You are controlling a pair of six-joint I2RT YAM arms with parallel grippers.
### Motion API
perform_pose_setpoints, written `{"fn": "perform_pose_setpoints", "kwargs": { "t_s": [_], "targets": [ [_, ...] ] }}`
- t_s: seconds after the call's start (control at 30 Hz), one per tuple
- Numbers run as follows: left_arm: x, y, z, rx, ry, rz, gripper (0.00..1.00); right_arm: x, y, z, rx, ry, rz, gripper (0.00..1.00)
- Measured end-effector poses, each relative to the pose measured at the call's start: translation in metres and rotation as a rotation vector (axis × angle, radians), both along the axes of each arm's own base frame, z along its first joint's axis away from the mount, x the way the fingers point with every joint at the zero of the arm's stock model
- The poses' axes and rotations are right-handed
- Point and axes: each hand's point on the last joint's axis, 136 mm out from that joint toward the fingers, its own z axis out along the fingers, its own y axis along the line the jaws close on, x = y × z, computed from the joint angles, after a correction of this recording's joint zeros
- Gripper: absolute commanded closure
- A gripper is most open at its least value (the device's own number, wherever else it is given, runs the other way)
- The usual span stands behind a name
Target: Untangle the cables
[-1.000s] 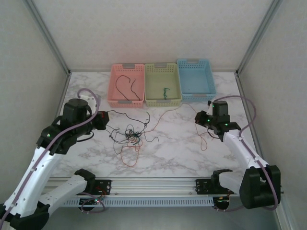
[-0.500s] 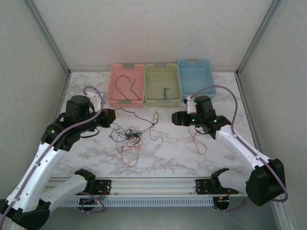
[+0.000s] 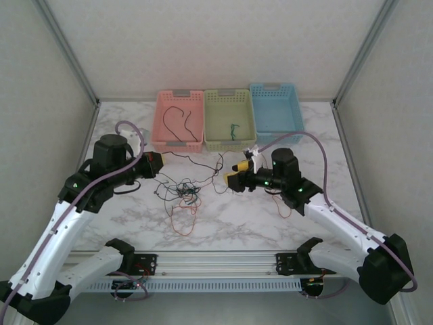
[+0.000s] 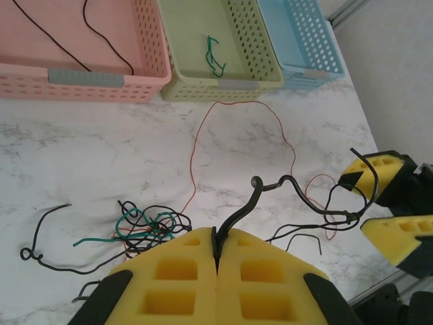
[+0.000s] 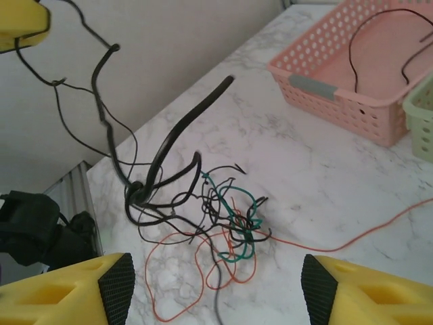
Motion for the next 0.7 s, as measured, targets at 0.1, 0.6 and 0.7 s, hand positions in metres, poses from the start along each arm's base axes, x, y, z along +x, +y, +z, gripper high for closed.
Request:
{"fn": "perform_pose_setpoints", "kwargs": {
  "t_s": [0.1,0.6,0.7],
  "targets": [
    [-0.001,0.001,0.003,-0.03,0.011,0.024,1.0,-0.012,0.011,-0.003,0.017,-0.028,0.048,0.31],
    [-0.002,0.001,0.006,-0.084,0.032,0.058,1.0,-0.003,0.04,0.002,0.061,-0.194,-0.04,0.6],
    [-0.002,0.001,0.006,-0.085,0.03,0.059,1.0,0.0,0.042,-0.002,0.053,-0.193,-0.049,0.8]
  ]
}}
